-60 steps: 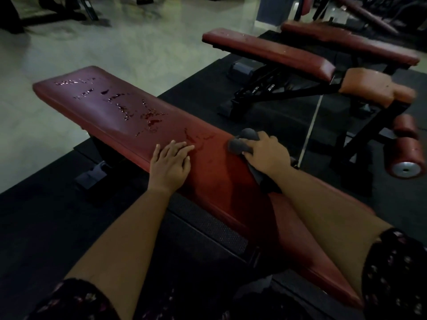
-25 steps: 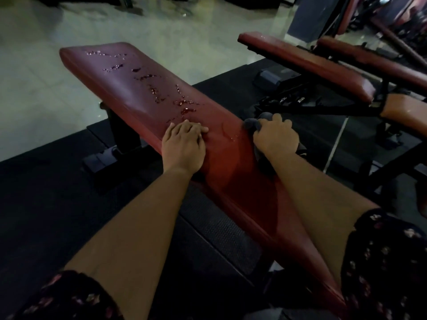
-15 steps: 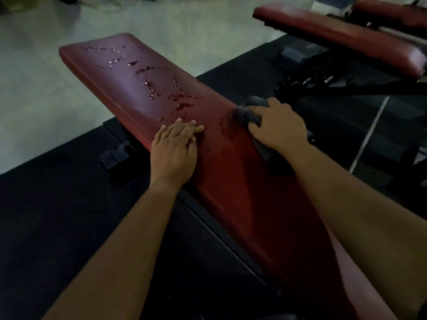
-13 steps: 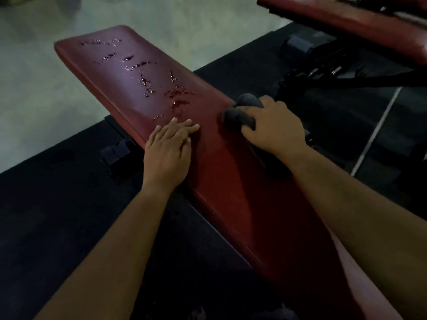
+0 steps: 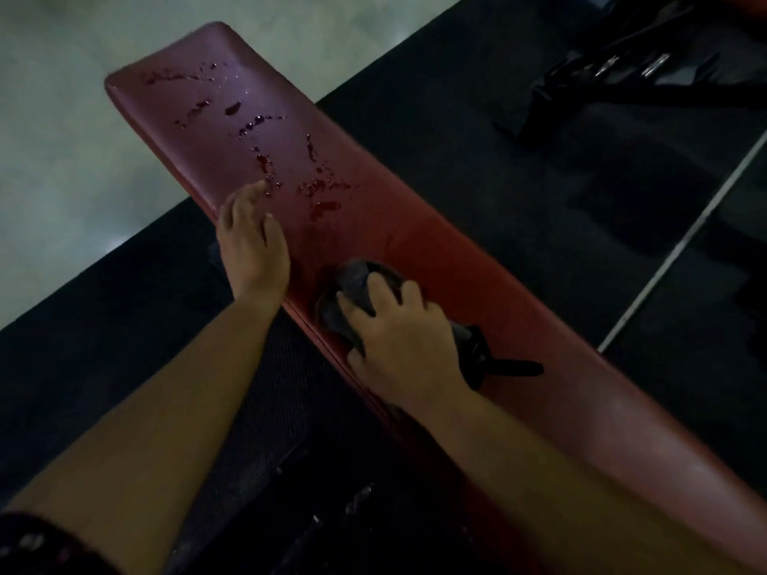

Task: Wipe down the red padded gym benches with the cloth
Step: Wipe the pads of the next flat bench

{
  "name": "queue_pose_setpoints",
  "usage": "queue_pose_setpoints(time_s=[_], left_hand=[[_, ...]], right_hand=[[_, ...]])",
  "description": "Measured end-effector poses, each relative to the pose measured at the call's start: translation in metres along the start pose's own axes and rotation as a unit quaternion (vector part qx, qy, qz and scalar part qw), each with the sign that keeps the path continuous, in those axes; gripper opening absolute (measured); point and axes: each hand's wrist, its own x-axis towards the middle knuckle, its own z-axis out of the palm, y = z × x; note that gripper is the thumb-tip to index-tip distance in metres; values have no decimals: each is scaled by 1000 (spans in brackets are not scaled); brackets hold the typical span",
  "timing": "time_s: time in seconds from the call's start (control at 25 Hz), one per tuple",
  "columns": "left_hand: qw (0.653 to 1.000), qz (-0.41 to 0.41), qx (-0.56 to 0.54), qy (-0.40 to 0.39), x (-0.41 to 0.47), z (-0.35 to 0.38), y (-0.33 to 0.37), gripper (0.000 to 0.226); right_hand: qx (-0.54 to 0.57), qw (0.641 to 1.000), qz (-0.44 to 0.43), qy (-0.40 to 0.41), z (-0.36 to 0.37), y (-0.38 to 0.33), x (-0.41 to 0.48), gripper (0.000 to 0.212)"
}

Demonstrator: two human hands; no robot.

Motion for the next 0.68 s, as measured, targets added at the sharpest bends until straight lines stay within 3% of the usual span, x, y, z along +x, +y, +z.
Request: queue_pose_setpoints(time_s=[0.08,0.16,0.24,0.32,0.44,0.56,0.68], left_hand=[[995,-6,93,-24,26,-6,-14,40],[977,53,190,-81,52,-10,-24,40],[955,121,235,-132,73,-8,-27,40],[961,95,227,-128,87,-2,-30,41],[975,-13,208,-81,81,13,-35,44],[973,-4,224,-60,73,19,-33,45],[977,-6,207,-49,76,20,-34,44]], right_hand=[[0,996,-87,-15,-3,-21,3,59],[-25,983,-175,-43,-1,-35,19,51],[-16,985,-166,-47,-1,-36,36,49],[26,994,-95,-46,-2,-27,50,50],[39,996,55,-66,-5,9,59,58],[22,971,234,-46,-9,52,60,58],[22,941,331,-66,-12,72,76,55]])
